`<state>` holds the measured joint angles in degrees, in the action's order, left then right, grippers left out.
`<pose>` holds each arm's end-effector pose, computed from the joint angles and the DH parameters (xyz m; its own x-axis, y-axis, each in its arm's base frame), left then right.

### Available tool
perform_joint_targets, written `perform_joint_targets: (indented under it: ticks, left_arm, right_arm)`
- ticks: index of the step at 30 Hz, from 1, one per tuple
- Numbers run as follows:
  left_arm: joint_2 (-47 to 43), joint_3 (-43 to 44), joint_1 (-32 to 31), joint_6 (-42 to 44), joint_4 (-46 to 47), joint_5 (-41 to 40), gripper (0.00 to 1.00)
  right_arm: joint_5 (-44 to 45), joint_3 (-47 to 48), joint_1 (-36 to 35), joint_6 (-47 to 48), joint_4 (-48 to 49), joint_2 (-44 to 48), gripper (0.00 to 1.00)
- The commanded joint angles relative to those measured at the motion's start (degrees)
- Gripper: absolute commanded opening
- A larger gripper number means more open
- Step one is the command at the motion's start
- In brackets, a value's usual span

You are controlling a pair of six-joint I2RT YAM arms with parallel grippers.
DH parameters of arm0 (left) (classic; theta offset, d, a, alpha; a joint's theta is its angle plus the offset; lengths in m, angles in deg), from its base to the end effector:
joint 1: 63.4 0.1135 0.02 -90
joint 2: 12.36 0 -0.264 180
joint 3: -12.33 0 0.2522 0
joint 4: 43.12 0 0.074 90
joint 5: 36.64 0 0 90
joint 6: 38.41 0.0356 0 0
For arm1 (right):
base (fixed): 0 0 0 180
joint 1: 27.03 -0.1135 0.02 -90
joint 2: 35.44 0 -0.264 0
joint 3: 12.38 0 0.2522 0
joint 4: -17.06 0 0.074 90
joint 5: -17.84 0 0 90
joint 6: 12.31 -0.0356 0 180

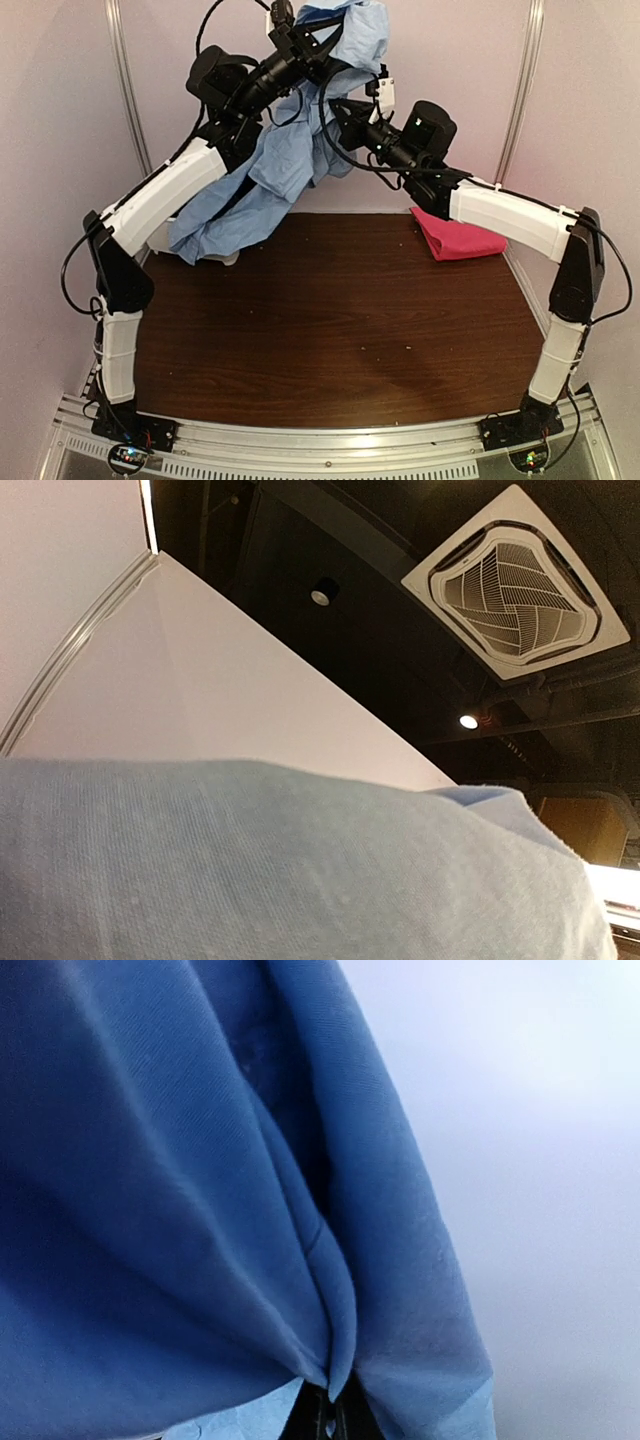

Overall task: Fold and stack the mixed laundry pile
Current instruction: Pass from the left arm to the right

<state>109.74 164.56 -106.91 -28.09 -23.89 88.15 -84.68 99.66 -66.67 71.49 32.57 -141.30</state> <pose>0.3092 -0.3216 0.5421 -0.7228 -0.4279 -0.5426 0.6910 -0.4531 -0.5632 0.3369 0.2892 0.4348 0.1989 0.3017 -0.9324 -0.8041 0.5941 0.0207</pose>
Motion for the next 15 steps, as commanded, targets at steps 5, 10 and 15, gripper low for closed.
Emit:
perform_joint_targets:
  ticks: [5, 10, 15]
  left_arm:
    - [-4.4, 0.2, 0.3, 4.5, -0.4, 1.8, 0.15]
    - [-5.7, -2.0, 4.6, 5.0, -1.4, 0.8, 0.66]
    - [-10.6, -11.6, 10.4, 3.4, 0.5, -1.0, 0.9]
  right_arm:
    - [8.8, -5.7, 0.7, 2.3, 6.1, 9.8, 0.0]
    - [11.1, -10.4, 2.6, 2.4, 7.9, 16.6, 0.0]
    - [11.7, -13.7, 4.1, 2.2, 8.1, 23.7, 0.0]
